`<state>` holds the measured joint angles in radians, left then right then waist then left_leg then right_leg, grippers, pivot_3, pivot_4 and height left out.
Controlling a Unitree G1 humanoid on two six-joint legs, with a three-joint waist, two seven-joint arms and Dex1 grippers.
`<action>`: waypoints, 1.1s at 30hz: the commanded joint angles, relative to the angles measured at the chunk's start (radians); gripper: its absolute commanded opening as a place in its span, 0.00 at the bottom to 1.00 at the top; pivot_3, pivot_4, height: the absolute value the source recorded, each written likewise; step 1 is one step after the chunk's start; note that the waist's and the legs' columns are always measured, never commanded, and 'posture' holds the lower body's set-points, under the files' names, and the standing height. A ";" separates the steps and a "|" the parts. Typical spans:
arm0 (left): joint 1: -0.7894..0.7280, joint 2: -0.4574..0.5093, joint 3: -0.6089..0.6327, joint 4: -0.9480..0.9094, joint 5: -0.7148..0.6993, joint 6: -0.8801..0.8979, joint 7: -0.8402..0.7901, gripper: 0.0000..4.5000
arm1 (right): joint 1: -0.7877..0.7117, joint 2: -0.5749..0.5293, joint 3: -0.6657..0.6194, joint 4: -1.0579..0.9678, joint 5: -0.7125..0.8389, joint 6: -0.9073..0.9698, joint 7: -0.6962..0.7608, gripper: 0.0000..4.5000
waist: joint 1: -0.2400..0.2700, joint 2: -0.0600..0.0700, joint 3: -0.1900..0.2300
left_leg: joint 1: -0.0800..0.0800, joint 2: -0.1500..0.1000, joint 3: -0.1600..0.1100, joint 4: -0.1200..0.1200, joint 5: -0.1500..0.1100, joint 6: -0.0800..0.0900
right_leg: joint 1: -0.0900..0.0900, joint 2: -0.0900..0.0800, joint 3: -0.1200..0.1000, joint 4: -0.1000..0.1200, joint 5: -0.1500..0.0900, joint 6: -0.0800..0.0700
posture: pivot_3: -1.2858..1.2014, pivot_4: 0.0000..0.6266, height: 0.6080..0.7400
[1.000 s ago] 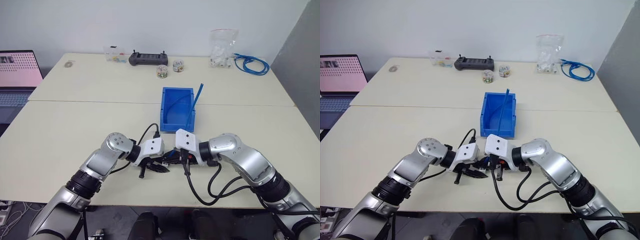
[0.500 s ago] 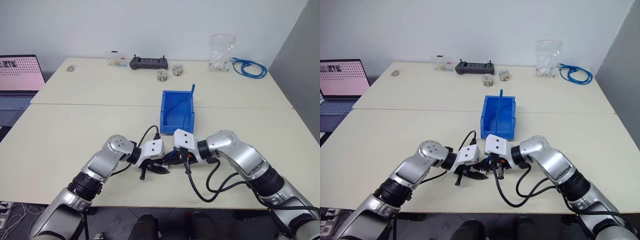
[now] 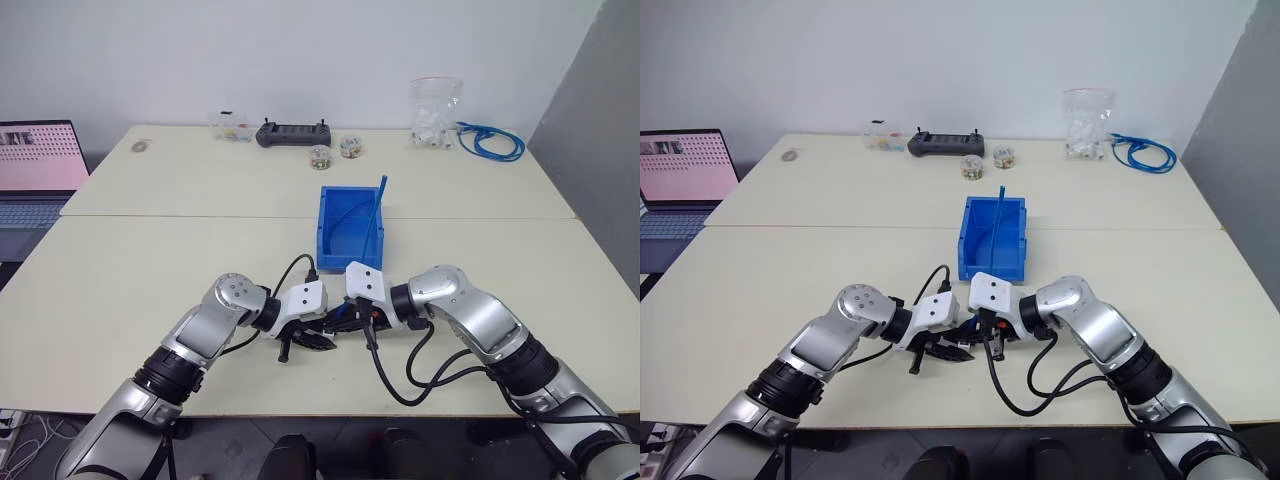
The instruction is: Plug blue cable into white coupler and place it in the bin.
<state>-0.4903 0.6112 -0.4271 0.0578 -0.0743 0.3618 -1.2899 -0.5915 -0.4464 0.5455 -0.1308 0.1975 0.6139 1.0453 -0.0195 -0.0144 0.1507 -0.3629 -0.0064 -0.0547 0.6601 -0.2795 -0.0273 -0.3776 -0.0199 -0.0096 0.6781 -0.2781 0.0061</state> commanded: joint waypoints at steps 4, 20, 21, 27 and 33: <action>0.008 -0.004 0.028 -0.004 0.013 -0.039 0.050 0.18 | 0.098 -0.015 0.075 0.067 -0.024 0.079 0.008 0.02 | 0.000 0.001 -0.001 | 0.000 0.000 0.000 0.000 0.000 0.000 | 0.001 0.000 0.000 -0.001 0.000 0.000 | 0.52 0.24 1.00; 0.128 0.066 0.481 -0.405 -0.186 0.246 0.369 0.86 | 0.033 0.111 -0.498 -0.318 0.324 0.403 -0.299 0.02 | -0.009 -0.002 0.012 | -0.021 0.001 -0.003 0.001 0.000 0.000 | -0.020 -0.001 -0.001 0.002 0.003 -0.005 | 0.52 0.24 1.00; 0.121 0.067 0.502 -0.433 -0.187 0.269 0.400 0.89 | 0.003 0.129 -0.542 -0.304 0.349 0.417 -0.324 0.02 | -0.009 -0.003 0.015 | -0.021 0.001 -0.002 0.001 0.000 0.000 | -0.020 -0.001 -0.001 0.002 0.003 -0.005 | 0.52 0.24 1.00; 0.099 0.069 0.495 -0.477 -0.176 0.306 0.482 1.00 | -0.231 0.175 -0.633 0.014 0.331 0.354 -0.411 0.02 | -0.010 -0.003 0.019 | -0.019 0.000 -0.001 0.001 0.000 0.000 | -0.019 -0.001 0.000 0.002 0.004 -0.003 | 0.52 0.24 1.00; 0.065 0.050 0.451 -0.435 -0.173 0.279 0.506 1.00 | -0.477 0.193 -0.541 0.558 0.163 0.103 -0.381 0.09 | -0.013 -0.003 0.021 | -0.021 0.000 0.003 0.000 0.000 0.000 | -0.023 0.000 0.002 0.003 0.004 -0.005 | 0.52 0.24 1.00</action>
<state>-0.4070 0.6647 0.0290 -0.3747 -0.2466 0.6623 -0.7960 -0.9895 -0.2541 -0.0142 0.2738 0.4134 0.8217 0.6421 -0.0324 -0.0173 0.1714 -0.3849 -0.0058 -0.0509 0.6608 -0.2792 -0.0277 -0.4027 -0.0202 -0.0067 0.6814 -0.2737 0.0009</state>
